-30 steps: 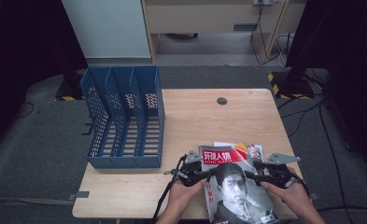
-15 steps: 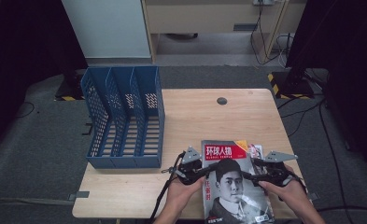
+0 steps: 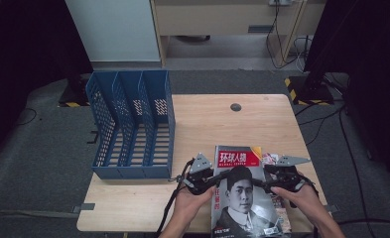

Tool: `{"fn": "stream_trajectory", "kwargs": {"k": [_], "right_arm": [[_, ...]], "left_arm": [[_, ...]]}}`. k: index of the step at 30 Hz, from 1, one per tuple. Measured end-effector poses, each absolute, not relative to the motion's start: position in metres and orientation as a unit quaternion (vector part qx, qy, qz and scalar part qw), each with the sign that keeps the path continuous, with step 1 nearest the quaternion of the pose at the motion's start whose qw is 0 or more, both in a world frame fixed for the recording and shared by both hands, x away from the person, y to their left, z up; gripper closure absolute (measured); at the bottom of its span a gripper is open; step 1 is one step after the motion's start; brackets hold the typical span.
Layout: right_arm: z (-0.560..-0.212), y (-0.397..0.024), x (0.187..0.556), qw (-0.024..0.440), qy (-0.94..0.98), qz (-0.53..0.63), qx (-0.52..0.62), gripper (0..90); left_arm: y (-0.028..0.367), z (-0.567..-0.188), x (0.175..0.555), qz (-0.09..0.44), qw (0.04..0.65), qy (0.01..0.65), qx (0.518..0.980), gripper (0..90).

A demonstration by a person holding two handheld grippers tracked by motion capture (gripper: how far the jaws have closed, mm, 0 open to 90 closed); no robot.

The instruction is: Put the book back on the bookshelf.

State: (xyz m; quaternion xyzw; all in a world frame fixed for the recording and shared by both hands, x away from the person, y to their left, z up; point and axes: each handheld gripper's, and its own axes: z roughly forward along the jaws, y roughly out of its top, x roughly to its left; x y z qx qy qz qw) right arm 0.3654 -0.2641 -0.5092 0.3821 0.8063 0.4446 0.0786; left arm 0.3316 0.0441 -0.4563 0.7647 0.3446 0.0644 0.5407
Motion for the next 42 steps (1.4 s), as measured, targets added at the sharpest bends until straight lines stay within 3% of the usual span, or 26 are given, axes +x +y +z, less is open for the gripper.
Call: {"fn": "stream_trajectory", "kwargs": {"k": [20, 23, 38, 40, 42], "right_arm": [[-0.509, -0.26, 0.376, 0.044, 0.805, 0.459, 0.374, 10.6], [-0.508, -0.257, 0.376, 0.033, 0.807, 0.464, 0.365, 17.8], [-0.504, -0.259, 0.37, 0.056, 0.807, 0.466, 0.357, 26.6], [-0.503, -0.259, 0.369, 0.065, 0.806, 0.469, 0.355, 35.0], [-0.501, -0.259, 0.367, 0.073, 0.805, 0.472, 0.353, 36.5]], "left_arm": [[0.042, -0.441, 0.326, 0.077, 0.548, 0.314, 0.771, 82.2], [0.042, -0.44, 0.325, 0.079, 0.548, 0.312, 0.772, 82.4], [0.044, -0.441, 0.327, 0.06, 0.551, 0.308, 0.773, 79.2], [0.045, -0.441, 0.328, 0.057, 0.549, 0.313, 0.773, 75.8], [0.046, -0.442, 0.329, 0.056, 0.546, 0.315, 0.774, 74.2]]}}
